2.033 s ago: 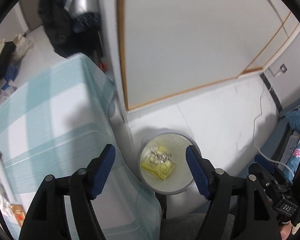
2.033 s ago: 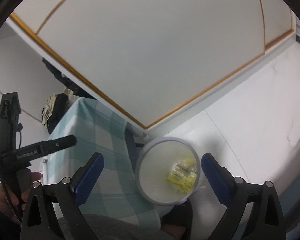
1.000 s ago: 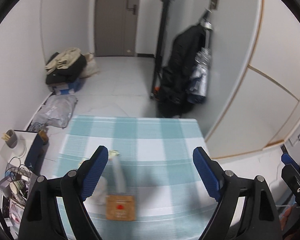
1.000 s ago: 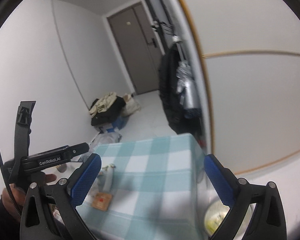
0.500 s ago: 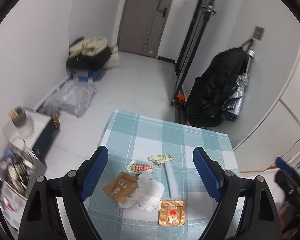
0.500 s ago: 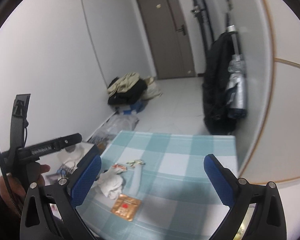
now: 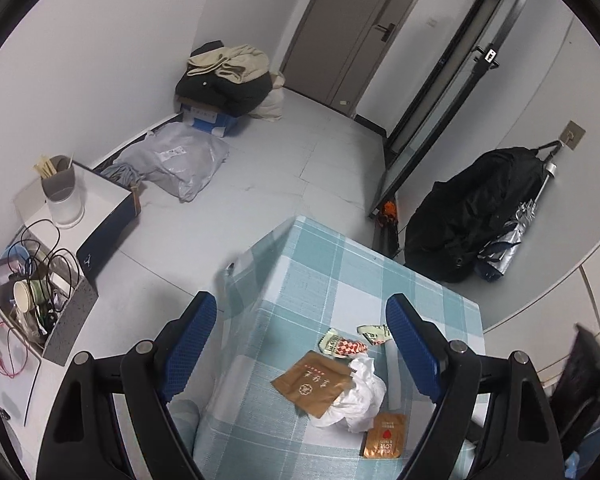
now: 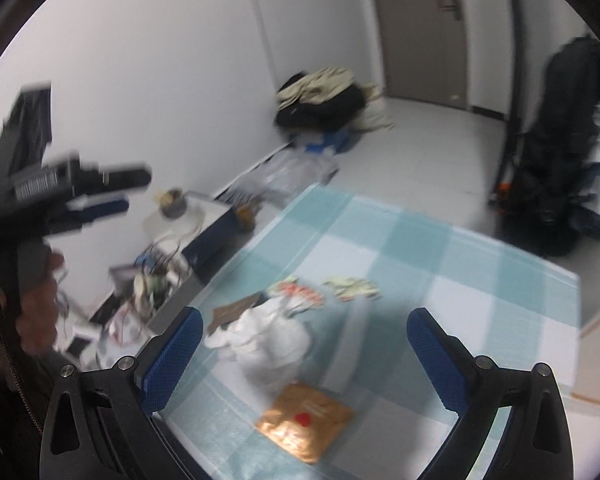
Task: Collect trash
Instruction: 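Grasp the white tissue with the right gripper and lift it, then grasp another white tissue with the left gripper while the right gripper holds its tissue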
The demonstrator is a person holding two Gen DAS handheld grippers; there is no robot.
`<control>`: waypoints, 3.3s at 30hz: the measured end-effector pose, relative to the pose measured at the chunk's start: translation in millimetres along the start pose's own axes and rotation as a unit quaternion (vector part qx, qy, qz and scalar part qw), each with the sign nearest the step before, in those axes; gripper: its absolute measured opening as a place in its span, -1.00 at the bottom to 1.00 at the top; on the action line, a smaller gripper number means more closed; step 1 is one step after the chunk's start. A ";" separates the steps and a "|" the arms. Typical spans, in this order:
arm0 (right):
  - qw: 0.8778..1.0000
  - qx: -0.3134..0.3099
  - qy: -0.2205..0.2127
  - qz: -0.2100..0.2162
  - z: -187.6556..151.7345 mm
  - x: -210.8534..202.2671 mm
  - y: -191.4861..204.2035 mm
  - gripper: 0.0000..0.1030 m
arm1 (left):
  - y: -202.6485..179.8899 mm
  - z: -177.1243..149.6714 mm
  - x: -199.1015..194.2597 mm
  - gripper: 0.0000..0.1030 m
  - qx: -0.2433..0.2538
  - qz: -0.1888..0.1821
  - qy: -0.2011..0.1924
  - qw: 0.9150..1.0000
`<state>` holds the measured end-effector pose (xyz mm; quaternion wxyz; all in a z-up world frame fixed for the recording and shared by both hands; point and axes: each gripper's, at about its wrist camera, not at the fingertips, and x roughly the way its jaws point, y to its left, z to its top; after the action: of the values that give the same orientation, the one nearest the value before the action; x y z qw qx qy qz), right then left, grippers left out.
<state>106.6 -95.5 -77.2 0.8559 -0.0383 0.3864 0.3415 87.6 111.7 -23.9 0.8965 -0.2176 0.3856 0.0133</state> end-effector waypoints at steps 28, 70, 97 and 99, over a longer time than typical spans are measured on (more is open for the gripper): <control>0.995 0.033 0.076 0.053 -10.0 55.3 -5.9 -0.93 | 6.3 -3.9 23.0 0.64 -0.004 0.003 0.060 0.998; 0.984 0.168 -0.053 0.012 -27.3 -56.4 -125.6 -0.94 | -100.6 -97.1 81.3 0.64 0.261 0.030 0.191 0.946; 0.982 0.182 -0.055 -0.004 -31.5 -67.5 -134.8 -0.94 | -121.3 -100.4 74.5 -0.85 0.297 0.022 0.163 0.941; 0.981 0.183 -0.057 -0.005 -31.6 -68.6 -135.4 -0.94 | -123.0 -100.5 71.3 -0.85 0.294 0.011 0.162 0.942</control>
<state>137.6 -247.4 -78.9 0.8706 0.1368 0.3929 0.2627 92.4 -50.1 -88.0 0.8460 0.0604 0.5146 -0.1256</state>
